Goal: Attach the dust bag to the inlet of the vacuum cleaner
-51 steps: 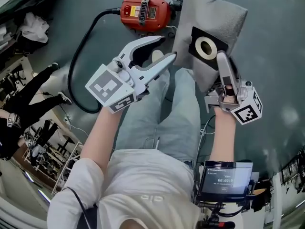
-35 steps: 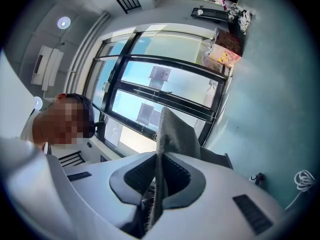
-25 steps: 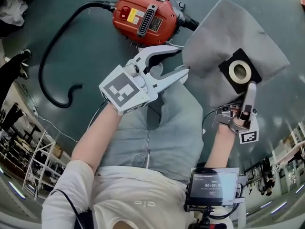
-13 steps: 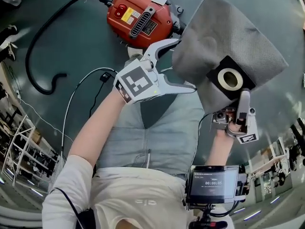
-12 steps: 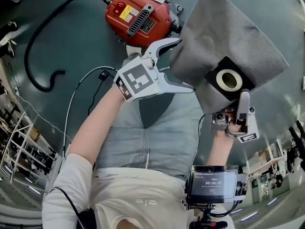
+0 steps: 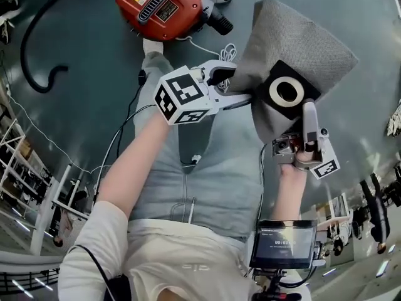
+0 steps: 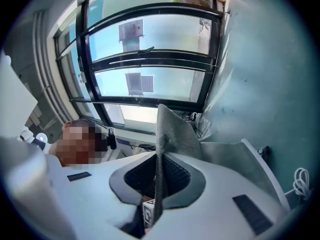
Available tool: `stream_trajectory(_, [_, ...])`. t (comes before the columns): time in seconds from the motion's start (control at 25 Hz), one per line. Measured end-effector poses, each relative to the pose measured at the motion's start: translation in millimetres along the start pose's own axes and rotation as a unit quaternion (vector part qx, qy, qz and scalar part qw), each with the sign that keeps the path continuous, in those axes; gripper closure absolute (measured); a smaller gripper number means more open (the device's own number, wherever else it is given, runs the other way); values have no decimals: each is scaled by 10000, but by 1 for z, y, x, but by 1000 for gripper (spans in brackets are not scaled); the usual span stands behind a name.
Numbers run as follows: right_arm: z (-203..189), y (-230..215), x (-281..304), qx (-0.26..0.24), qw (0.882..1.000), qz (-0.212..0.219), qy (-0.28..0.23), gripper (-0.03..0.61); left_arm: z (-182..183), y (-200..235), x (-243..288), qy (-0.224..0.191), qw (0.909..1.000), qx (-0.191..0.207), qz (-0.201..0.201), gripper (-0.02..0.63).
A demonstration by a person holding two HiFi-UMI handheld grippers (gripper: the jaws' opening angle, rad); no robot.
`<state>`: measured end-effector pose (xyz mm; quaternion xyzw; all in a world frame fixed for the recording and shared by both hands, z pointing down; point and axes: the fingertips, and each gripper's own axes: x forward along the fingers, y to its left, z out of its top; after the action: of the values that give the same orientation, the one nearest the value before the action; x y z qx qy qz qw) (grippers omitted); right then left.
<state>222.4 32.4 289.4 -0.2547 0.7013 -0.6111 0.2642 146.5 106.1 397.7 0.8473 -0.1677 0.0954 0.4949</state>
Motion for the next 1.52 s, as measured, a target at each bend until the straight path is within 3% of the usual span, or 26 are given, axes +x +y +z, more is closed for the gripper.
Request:
stream_trajectory(0.12, [-1,-20,-12,-132,9991,-384,148,544,-16,3,19,71,9987,-497,22,508])
stream_trajectory(0.24, [-9,-59,-19,-224,9946,-983,233,545,-43,25,35,180,9924,-1219,-19,572])
stream_trajectory(0.32, [-17,-89,-18,-224,9908,-1306,283,545,-65,43,42,316,9873,-1557,-30,577])
stream_trajectory(0.52, [-41,-165,-9,-29,9778,-2030,512,545,-110,96,44,579,9810,-1829,276,577])
stream_trajectory(0.72, [-75,-248,-9,96,9549,-2845,843,546,-171,142,50,851,9622,-2575,267,577])
stream_trajectory(0.88, [-92,-288,-15,79,9371,-3337,1023,546,-197,162,69,1241,9585,-2533,425,577])
stream_trajectory(1.0, [-90,-290,-10,81,9366,-3351,1021,546,-199,166,69,831,9544,-2797,622,580])
stream_trajectory(1.12, [-90,-281,5,45,9445,-3121,1028,546,-187,173,59,419,9596,-2638,886,580])
stream_trajectory(1.32, [-82,-279,27,158,9493,-2953,1067,545,-164,180,47,326,9691,-2086,1277,580])
stream_trajectory(1.52, [-94,-274,55,239,9468,-2863,1450,545,-157,194,30,141,9620,-2438,1219,580])
